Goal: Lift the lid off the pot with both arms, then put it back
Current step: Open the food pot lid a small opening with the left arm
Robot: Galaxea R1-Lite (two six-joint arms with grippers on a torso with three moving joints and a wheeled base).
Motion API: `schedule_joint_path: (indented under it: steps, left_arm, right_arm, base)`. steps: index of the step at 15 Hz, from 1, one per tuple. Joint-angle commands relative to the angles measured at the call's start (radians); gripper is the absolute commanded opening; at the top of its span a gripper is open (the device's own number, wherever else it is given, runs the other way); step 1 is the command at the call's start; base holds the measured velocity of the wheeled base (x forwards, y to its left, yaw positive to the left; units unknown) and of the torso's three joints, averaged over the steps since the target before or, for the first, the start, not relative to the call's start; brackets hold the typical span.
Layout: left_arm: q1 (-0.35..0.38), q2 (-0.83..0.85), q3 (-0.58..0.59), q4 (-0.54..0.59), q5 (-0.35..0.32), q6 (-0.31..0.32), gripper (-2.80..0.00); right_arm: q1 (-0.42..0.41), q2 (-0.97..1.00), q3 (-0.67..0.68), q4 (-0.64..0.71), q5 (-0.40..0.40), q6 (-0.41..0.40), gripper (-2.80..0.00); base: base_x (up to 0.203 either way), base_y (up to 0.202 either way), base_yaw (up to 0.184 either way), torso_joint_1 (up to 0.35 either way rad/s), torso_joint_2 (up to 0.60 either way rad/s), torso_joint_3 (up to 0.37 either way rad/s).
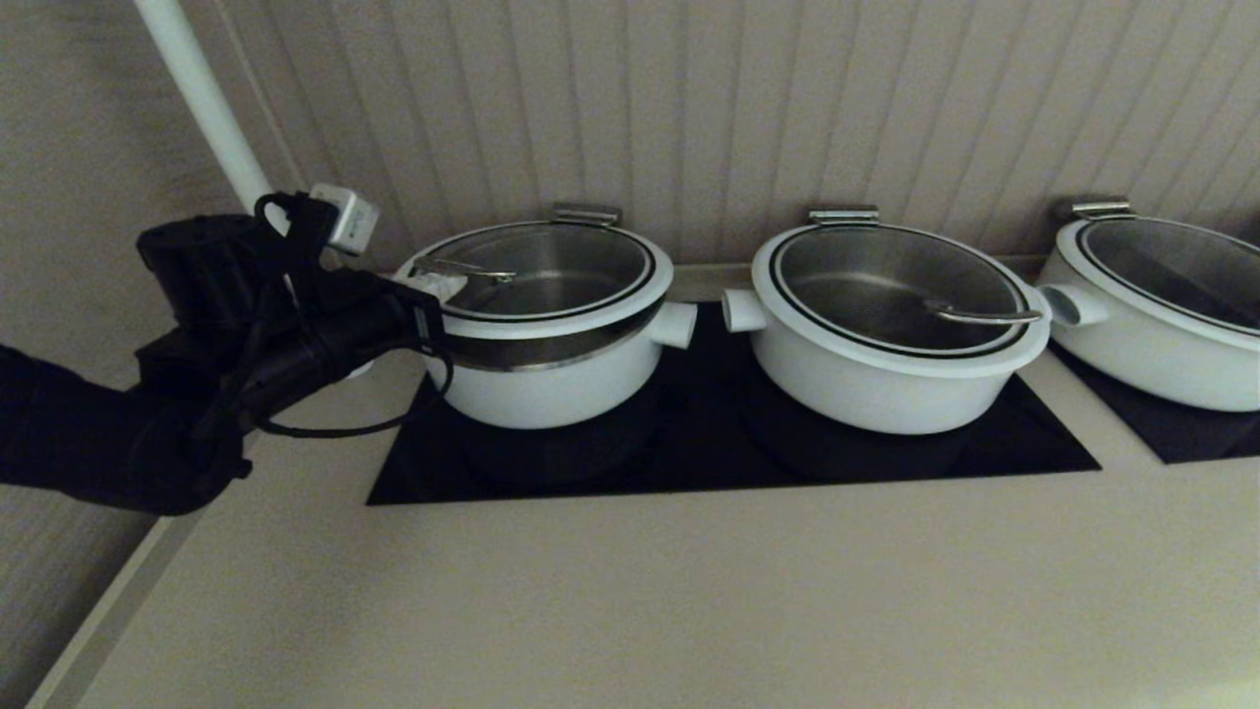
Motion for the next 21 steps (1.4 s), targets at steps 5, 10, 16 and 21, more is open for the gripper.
schedule_joint_path:
  steps: [5,10,16,21]
  left_arm:
    - [0.0,-0.016,-0.013,-0.007,-0.002,-0.001,-2.8]
    - [0.0,-0.019,-0.013,-0.009,-0.002,-0.001,-2.8]
    - [0.0,-0.015,-0.013,-0.009,-0.004,-0.001,-2.8]
    - [0.0,-0.017,-0.01,-0.01,-0.004,-0.001,-2.8]
  right_arm:
    - [0.0,0.002,0.003,0.001,0.019,-0.048,-2.8]
    - [0.0,0.0,0.001,0.0,0.021,-0.056,-2.8]
    - [0.001,0.016,-0.058,-0.007,0.081,-0.062,-2.8]
    - [0.002,0.116,-0.098,-0.06,0.167,-0.064,-2.8]
  base:
    - [0.0,0.0,0.0,0.0,0.0,0.0]
    - [0.0,0.0,0.0,0.0,0.0,0.0]
    - [0.0,0.0,0.0,0.0,0.0,0.0]
    - [0.0,0.0,0.0,0.0,0.0,0.0]
